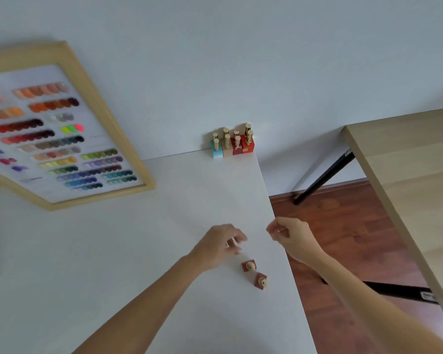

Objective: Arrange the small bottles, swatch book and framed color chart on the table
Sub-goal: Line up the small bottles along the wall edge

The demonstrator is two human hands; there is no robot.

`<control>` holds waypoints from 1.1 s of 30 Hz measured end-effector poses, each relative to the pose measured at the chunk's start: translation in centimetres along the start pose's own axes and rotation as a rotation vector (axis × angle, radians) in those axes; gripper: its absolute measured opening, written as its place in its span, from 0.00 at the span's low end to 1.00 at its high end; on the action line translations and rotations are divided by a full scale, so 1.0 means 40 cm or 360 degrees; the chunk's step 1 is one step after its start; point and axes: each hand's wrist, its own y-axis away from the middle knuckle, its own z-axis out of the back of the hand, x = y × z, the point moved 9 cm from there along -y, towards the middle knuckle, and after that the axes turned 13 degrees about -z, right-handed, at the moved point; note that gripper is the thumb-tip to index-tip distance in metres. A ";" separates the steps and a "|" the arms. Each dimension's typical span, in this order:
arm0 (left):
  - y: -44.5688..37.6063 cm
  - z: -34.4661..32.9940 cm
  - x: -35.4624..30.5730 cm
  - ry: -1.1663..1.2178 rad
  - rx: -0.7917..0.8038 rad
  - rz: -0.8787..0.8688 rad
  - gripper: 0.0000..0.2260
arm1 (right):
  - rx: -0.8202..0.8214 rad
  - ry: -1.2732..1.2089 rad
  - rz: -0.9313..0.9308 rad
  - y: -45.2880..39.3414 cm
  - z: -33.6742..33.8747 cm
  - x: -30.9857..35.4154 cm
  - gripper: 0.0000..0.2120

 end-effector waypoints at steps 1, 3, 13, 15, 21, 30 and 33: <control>0.019 -0.028 -0.016 -0.0025 0.0078 -0.0029 0.12 | 0.0029 0.0028 0.0005 0.033 -0.010 -0.016 0.10; 0.045 -0.067 -0.045 -0.0093 0.0155 -0.0084 0.13 | 0.0118 0.0105 0.0021 0.088 -0.035 -0.042 0.12; 0.078 -0.080 -0.110 -0.0256 -0.0082 -0.0148 0.05 | 0.0254 0.0194 0.0193 0.223 -0.122 -0.055 0.13; 0.088 -0.067 -0.106 -0.0249 -0.0131 -0.0134 0.05 | 0.0200 0.0181 0.0251 0.228 -0.128 -0.041 0.10; 0.100 0.038 -0.060 -0.0197 -0.0378 -0.0032 0.05 | 0.0113 0.0189 0.0341 0.211 -0.122 0.001 0.05; 0.022 0.296 0.005 -0.0358 -0.0744 0.0072 0.06 | -0.0218 0.0123 0.0420 0.045 -0.036 0.179 0.04; -0.032 0.369 0.031 -0.0383 -0.0807 0.0097 0.04 | -0.0257 0.0144 0.0462 -0.025 -0.021 0.252 0.06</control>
